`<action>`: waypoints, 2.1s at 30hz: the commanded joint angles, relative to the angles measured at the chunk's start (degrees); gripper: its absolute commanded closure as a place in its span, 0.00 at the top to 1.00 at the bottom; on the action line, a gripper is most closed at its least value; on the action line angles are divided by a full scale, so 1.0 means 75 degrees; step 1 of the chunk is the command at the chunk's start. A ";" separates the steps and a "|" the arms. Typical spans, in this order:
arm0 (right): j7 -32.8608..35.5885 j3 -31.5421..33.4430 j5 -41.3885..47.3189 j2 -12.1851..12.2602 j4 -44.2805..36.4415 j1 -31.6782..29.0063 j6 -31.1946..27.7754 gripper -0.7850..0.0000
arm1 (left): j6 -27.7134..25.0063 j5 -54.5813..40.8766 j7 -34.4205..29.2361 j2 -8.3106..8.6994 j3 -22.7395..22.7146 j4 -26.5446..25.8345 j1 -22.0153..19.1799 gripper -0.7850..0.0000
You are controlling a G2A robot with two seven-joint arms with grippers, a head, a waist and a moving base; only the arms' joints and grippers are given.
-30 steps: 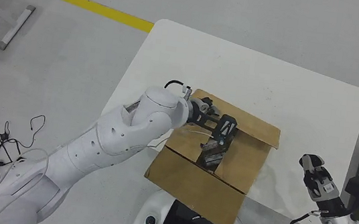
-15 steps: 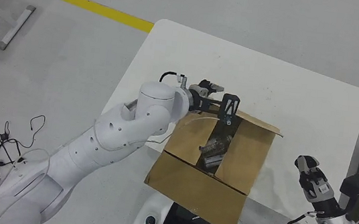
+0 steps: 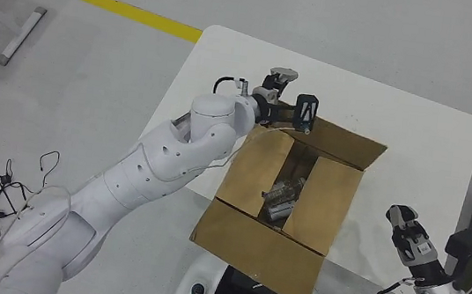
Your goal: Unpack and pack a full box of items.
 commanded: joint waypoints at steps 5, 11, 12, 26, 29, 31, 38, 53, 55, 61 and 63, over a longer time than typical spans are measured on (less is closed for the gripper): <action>-0.0031 0.0084 0.0005 -0.0013 -0.0024 -0.0073 -0.0008 0.00 | 0.0244 0.0117 0.0213 -0.0258 0.0297 0.0907 -0.0405 1.00; -0.0042 0.0110 -0.0008 -0.0030 -0.0070 -0.0126 -0.0002 0.02 | 0.0460 0.0069 0.0328 -0.0480 0.0449 0.1586 -0.0636 1.00; -0.0050 0.0103 0.0001 -0.0034 -0.0076 -0.0134 -0.0002 0.02 | 0.0519 0.0004 0.0336 -0.0517 0.0446 0.1696 -0.0654 1.00; -0.0050 0.0097 -0.0013 -0.0073 -0.0122 -0.0178 -0.0009 0.02 | 0.0338 0.0014 0.0315 -0.0892 0.0628 0.2542 -0.0959 1.00; -0.0039 0.0121 -0.0015 -0.0078 -0.0134 -0.0161 -0.0017 0.02 | 0.0263 0.0000 0.0253 -0.0957 0.0645 0.2650 -0.0984 1.00; -0.0032 0.0134 -0.0001 -0.0081 -0.0142 -0.0150 -0.0023 0.02 | 0.0228 0.0016 0.0239 -0.0997 0.0654 0.2690 -0.1005 1.00; -0.0030 0.0147 0.0018 -0.0098 -0.0118 -0.0150 -0.0041 0.03 | 0.0238 0.0120 0.0296 -0.1110 0.0631 0.2813 -0.1063 1.00; 0.0067 0.0106 0.0106 -0.0129 -0.0254 -0.0027 -0.0089 0.05 | -0.0438 -0.0248 0.0146 -0.0665 -0.1051 0.0265 -0.0013 1.00; 0.0087 0.0066 0.0092 -0.0135 -0.0250 0.0013 -0.0089 0.05 | -0.0701 -0.0483 0.0102 -0.0581 -0.1333 -0.0301 0.0349 1.00; 0.0136 0.0006 0.0058 -0.0146 -0.0222 0.0096 -0.0094 0.07 | -0.1646 -0.1471 -0.0298 -0.0426 -0.1845 -0.1637 0.1310 1.00; 0.0146 0.0002 0.0058 -0.0149 -0.0206 0.0120 -0.0096 0.06 | -0.1840 -0.1743 -0.0541 -0.0403 -0.1891 -0.1975 0.1558 1.00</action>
